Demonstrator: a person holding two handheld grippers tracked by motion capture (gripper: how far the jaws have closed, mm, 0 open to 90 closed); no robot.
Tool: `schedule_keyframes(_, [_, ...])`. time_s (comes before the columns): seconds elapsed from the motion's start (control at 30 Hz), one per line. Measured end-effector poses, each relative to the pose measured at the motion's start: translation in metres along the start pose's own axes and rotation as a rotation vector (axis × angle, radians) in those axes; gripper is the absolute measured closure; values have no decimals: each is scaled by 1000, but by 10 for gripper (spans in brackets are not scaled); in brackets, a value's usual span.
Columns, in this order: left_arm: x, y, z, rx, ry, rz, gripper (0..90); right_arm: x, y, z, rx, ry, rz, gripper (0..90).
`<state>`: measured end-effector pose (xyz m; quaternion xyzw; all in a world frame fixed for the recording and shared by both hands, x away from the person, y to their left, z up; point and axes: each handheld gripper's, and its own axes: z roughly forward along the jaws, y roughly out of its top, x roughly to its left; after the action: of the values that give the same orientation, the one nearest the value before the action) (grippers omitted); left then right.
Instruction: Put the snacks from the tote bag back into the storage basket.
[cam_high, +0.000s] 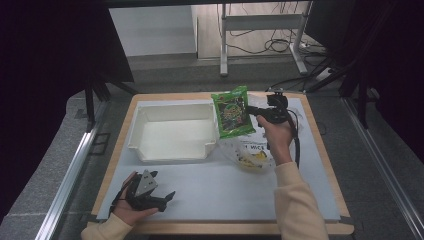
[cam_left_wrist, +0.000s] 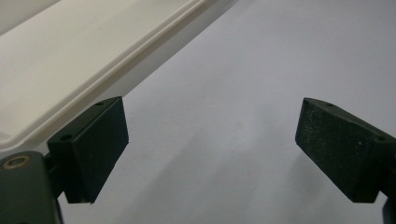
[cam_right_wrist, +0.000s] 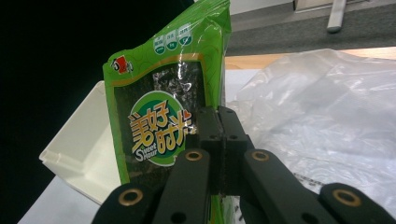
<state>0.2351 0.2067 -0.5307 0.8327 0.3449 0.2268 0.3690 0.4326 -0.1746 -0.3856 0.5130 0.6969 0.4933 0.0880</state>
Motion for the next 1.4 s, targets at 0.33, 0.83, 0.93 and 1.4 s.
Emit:
schedule_keyframes(0.33, [0,0,0,2,0,1,95,7,0,6,-5,23,-1,896])
schedule_keyframes(0.83, [0,0,0,2,-1,3,95,21,-1,19,-3,56,-11,896])
schedule_keyframes(0.93, [0,0,0,1,-1,4,95,25,-1,23,-3,63,-15,896])
schedule_keyframes(1.4, [0,0,0,-1,-4,2,95,38,1,35,0,90,-26,896])
